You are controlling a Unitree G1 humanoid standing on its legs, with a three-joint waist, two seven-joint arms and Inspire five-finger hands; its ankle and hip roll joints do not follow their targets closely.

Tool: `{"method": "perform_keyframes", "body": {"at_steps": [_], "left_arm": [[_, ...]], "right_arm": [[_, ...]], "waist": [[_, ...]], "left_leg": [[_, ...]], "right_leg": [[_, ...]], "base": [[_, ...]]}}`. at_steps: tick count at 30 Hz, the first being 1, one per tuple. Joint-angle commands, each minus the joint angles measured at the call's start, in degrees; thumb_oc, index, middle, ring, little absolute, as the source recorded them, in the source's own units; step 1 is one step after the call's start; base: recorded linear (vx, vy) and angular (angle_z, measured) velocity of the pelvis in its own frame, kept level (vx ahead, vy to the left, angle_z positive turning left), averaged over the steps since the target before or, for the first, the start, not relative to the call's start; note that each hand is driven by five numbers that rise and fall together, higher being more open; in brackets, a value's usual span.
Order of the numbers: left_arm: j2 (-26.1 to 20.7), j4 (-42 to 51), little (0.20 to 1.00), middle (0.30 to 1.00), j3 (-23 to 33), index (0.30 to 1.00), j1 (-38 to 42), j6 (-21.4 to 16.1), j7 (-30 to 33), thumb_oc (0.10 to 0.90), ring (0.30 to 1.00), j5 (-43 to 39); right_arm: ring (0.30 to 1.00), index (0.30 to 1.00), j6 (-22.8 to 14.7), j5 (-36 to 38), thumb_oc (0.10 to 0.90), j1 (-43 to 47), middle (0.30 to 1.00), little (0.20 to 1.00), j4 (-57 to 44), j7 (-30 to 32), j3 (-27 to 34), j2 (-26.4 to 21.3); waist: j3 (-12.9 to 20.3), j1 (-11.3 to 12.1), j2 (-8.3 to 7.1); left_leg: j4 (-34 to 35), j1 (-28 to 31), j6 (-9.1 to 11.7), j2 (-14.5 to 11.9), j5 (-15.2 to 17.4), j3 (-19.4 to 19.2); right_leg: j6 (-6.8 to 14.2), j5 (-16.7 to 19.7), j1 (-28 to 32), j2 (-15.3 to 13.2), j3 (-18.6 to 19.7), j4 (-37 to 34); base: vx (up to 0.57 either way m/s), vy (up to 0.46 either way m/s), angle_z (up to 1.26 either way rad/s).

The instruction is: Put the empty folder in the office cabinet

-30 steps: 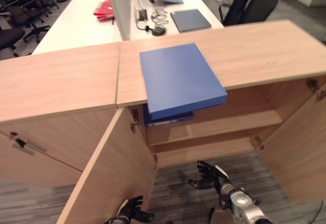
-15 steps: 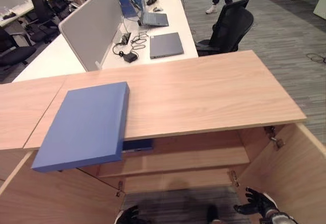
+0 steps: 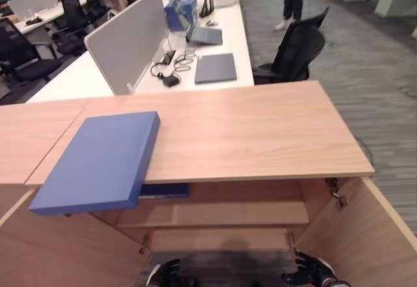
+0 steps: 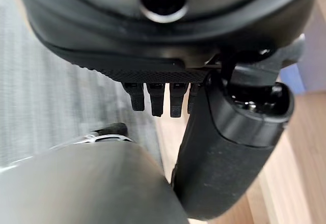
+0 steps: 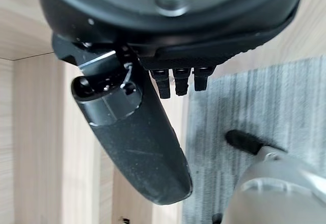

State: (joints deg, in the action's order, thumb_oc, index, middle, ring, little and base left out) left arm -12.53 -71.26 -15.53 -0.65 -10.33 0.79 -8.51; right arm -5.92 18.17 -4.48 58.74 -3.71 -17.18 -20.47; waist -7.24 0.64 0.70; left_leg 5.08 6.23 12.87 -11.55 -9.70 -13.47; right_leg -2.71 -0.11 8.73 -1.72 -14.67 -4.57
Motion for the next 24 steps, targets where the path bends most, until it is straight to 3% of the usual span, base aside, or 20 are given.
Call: {"method": "perform_keyframes", "body": {"at_steps": [1,13,16,17,21,23,24], "left_arm": [[-1.6,0.0,0.900,0.900,0.3,0.900,-0.6,-0.5,0.2,0.800,0.900,2.3],[-3.4,0.2,0.900,0.900,0.9,0.900,0.3,-0.3,0.3,0.800,0.900,2.7],[-3.8,0.2,0.900,0.900,1.2,0.900,0.4,-0.4,0.4,0.800,0.900,2.5],[-4.0,0.3,0.900,0.900,1.5,0.900,0.5,-0.4,0.4,0.800,0.900,2.5],[-4.2,0.5,0.900,0.900,1.1,0.900,0.6,-0.5,0.3,0.800,0.900,2.9],[-4.5,1.0,0.900,0.900,0.4,0.900,1.4,-0.4,0.3,0.800,0.900,3.0],[-5.0,1.4,0.900,0.900,-0.1,0.900,2.2,-0.5,0.6,0.800,0.900,3.0]], "right_arm": [[0.900,0.900,-2.5,0.6,0.800,3.8,0.900,0.900,-2.2,-0.1,1.0,-0.2],[0.900,0.900,-1.9,1.0,0.800,3.8,0.900,0.900,-2.4,-0.1,1.8,2.2],[0.900,0.900,-2.0,1.4,0.800,4.2,0.900,0.900,-2.5,0.0,1.7,2.9],[0.900,0.900,-2.1,1.5,0.800,4.9,0.900,0.900,-2.8,0.2,1.8,3.6],[0.900,0.900,-2.2,2.1,0.800,5.3,0.900,0.900,-3.2,0.3,1.9,3.9],[0.900,0.900,-2.2,3.0,0.800,6.0,0.900,0.900,-3.8,0.4,2.0,4.1],[0.900,0.900,-2.6,4.4,0.800,6.1,0.900,0.900,-5.0,0.3,1.9,4.2]], "waist": [[0.5,0.7,-1.17],[1.5,1.0,-3.09],[1.5,1.4,-3.72],[1.2,1.8,-4.07],[0.6,1.8,-3.93],[-0.4,1.2,-3.36],[-1.1,0.5,-2.51]], "left_leg": [[-4.7,1.0,-2.4,0.1,7.4,0.7],[-1.2,3.3,-5.8,3.9,9.6,-0.3],[-0.6,3.6,-6.6,4.7,10.2,-1.2],[-0.1,3.8,-7.2,5.0,10.7,-2.5],[-0.1,3.5,-7.4,5.0,10.8,-3.4],[-0.1,2.8,-7.4,4.5,10.1,-3.3],[-0.1,2.2,-8.1,4.2,9.4,-3.0]], "right_leg": [[11.8,-3.7,2.0,-9.3,3.3,-0.1],[14.6,-3.1,-0.1,-13.1,5.3,5.0],[15.6,-2.2,-1.6,-14.0,6.0,6.2],[16.9,-0.6,-3.6,-14.9,5.2,7.6],[17.5,0.1,-5.6,-15.1,5.1,10.2],[17.7,0.3,-7.8,-13.9,6.3,14.5],[17.7,-1.8,-8.4,-11.7,9.2,18.6]], "base": [[0.04,0.061,-0.20],[0.04,0.125,0.00],[-0.01,0.105,-0.16],[-0.04,0.079,-0.12],[-0.06,0.050,-0.24],[-0.16,0.082,-0.15],[-0.17,0.134,-0.11]]}}
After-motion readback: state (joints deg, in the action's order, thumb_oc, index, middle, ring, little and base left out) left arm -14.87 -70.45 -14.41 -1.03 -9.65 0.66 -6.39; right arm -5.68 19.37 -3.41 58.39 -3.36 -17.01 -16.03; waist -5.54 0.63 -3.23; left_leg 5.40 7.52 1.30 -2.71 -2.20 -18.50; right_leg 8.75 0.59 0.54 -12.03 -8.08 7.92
